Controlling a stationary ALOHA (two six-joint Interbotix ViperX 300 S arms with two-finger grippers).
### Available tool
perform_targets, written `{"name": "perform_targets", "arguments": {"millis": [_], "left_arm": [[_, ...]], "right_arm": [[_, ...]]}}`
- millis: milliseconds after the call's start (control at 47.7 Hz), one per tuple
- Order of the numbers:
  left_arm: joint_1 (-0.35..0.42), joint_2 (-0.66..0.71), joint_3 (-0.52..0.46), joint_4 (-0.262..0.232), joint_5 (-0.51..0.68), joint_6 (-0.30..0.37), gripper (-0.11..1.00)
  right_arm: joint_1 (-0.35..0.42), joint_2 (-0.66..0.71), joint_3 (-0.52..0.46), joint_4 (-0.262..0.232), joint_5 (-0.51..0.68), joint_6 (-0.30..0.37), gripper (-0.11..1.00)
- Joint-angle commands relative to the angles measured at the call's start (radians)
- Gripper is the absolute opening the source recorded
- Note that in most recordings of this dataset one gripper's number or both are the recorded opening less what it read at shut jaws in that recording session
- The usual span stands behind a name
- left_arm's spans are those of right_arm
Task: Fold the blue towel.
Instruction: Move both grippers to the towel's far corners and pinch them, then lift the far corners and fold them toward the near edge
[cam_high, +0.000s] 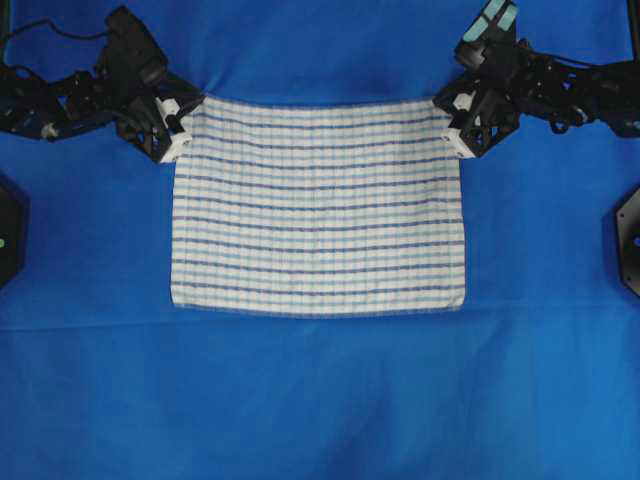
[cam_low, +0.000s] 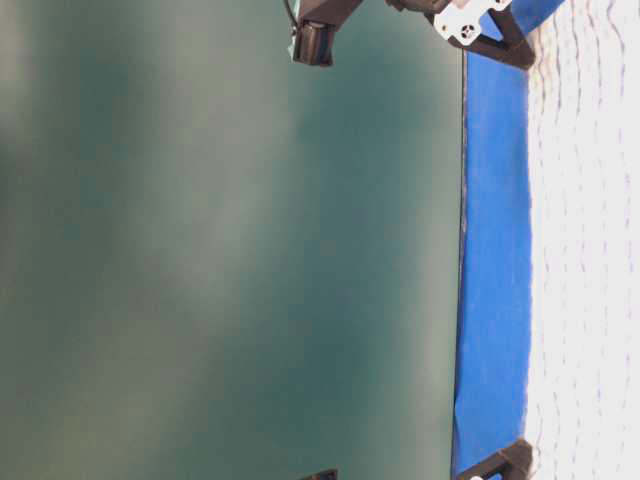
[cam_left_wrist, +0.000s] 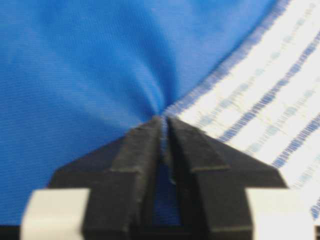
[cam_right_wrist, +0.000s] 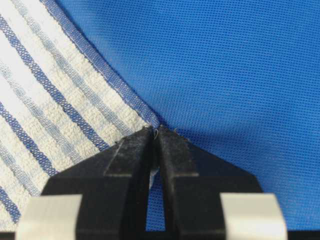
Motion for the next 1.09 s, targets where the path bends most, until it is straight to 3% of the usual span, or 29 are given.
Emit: {"name": "perform_targets", "arguments": {"millis": [0, 482, 713, 880, 1069], "left_arm": [[-0.018, 0.006, 0.009, 0.005, 0.038, -0.002, 0.04], [-0.018, -0.176, 0.006, 0.005, 0.112, 0.029, 0.04], [-0.021, -0.186, 0.009, 0.005, 0.114, 0.028, 0.04], [-0.061, -0.201, 0.02, 0.005, 0.115, 0.015, 0.04], [-0.169, -0.255, 0.051, 0.005, 0.137, 0.014, 0.04]], "right_arm": [[-0.002, -0.009, -0.015, -0.002, 0.0, -0.002, 0.05], [-0.002, -0.138, -0.012, -0.002, 0.043, 0.006, 0.05], [0.012, -0.143, -0.003, 0.002, 0.043, 0.008, 0.05], [0.043, -0.156, 0.014, 0.011, 0.043, 0.015, 0.05], [0.133, -0.225, 0.064, 0.035, 0.061, 0.055, 0.05]]}}
